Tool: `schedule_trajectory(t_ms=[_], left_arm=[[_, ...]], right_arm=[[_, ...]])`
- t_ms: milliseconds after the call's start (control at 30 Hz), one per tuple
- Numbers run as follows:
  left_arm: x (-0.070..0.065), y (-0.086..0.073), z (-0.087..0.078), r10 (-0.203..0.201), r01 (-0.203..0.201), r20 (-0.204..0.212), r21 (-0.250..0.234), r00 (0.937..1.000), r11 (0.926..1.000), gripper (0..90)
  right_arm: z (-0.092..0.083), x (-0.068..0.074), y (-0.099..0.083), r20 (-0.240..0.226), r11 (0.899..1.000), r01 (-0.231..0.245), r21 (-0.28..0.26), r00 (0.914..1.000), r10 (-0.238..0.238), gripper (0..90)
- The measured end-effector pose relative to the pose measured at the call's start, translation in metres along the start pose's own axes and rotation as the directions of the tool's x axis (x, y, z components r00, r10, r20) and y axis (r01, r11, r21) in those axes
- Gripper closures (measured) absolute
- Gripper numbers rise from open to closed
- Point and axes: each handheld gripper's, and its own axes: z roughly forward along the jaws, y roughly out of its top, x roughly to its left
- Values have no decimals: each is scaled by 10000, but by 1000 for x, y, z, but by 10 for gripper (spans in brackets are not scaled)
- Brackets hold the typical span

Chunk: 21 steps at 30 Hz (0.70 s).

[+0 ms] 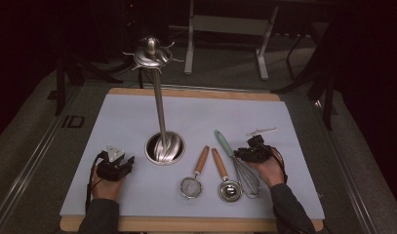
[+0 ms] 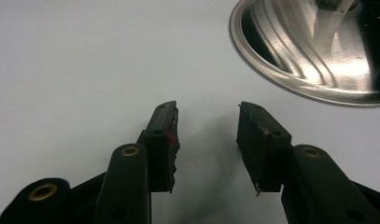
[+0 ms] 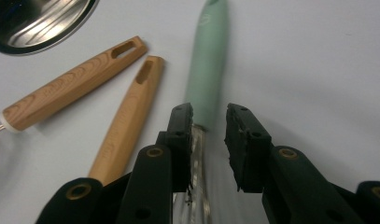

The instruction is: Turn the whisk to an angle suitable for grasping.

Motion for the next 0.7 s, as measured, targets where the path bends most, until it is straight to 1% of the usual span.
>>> schedule_trajectory(t_ms=[67,200,300,367,567,600,633,667,700], left_arm=[[0,0,0,-16,16,-12,10,10000,10000,580],[0,0,0,-22,22,-33,3,10000,10000,579],[0,0,0,-13,13,-32,15,10000,10000,577],[0,0,0,-13,13,-32,15,10000,10000,577],[0,0,0,-27,27,-32,15,10000,10000,576],[0,0,0,-27,27,-32,15,10000,10000,576],[0,0,0,-31,31,-33,16,10000,10000,576],[0,0,0,-31,31,-31,16,10000,10000,576],[0,0,0,-31,31,-30,18,10000,10000,576]], right_arm=[[4,2,3,-157,9999,-24,156,9999,26,708],[10,3,10,-279,9990,35,456,9996,-23,710],[14,3,14,-422,9972,6,745,9991,25,727],[16,3,18,-297,9952,-55,975,9995,85,735],[21,1,28,-329,9873,-29,1589,9994,82,735],[21,1,28,-329,9873,-29,1589,9994,82,735],[22,0,29,-358,9852,-25,1714,9993,88,730],[24,-2,34,-454,9776,-150,2100,9987,251,710],[25,-3,35,-553,9737,-202,2271,9979,336,706]])
